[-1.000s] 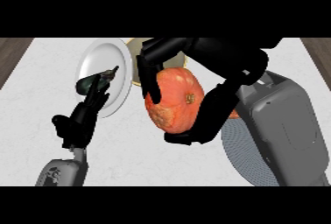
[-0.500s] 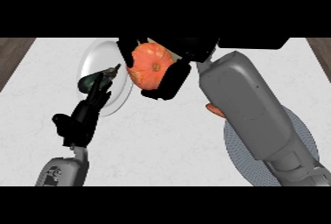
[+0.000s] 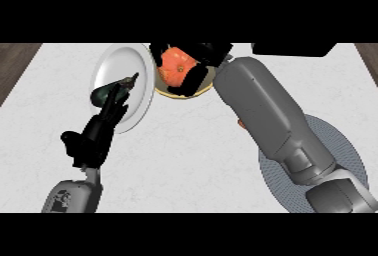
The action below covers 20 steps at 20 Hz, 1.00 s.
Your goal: Pick the squash from the placemat and place it in the bowl
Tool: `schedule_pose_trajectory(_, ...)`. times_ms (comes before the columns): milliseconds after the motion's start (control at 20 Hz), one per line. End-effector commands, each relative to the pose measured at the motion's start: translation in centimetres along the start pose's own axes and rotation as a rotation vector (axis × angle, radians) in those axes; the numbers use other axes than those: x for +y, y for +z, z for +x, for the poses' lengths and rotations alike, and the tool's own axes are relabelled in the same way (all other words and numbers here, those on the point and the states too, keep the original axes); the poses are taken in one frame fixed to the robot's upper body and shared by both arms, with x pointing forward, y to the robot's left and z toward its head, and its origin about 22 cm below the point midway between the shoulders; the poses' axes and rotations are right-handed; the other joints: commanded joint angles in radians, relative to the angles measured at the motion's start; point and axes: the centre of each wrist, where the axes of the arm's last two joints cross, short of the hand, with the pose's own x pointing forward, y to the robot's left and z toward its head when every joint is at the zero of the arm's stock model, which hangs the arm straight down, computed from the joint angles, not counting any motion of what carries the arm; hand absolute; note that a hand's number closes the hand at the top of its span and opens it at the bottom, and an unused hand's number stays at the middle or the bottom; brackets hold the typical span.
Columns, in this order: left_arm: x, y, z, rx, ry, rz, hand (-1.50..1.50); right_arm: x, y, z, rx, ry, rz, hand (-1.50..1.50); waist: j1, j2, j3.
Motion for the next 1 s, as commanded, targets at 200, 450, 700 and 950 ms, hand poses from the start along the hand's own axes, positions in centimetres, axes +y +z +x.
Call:
schedule_pose_trajectory(200, -0.7, -1.6, 0.5, -0.023, -0.010, -0.023, 0.00, 1.9, 0.4, -3.1, 0.059, 0.036, 0.089, 1.50, 0.024, 0.018, 0.000)
schedule_pose_trajectory(450, -0.9, -0.8, 1.0, -0.020, -0.020, -0.031, 0.00, 2.5, 3.4, -5.8, 0.174, -0.121, 0.221, -1.50, 0.039, 0.021, 0.001)
schedule_pose_trajectory(700, -1.5, -1.3, 1.2, -0.031, 0.012, -0.060, 0.00, 1.1, 2.9, -5.7, 0.078, -0.252, 0.221, -1.50, 0.049, 0.028, 0.001)
schedule_pose_trajectory(950, -2.4, -1.1, 0.9, -0.026, 0.009, -0.034, 0.00, 2.4, 3.5, -6.1, 0.004, -0.392, 0.064, -1.50, 0.040, 0.024, 0.002)
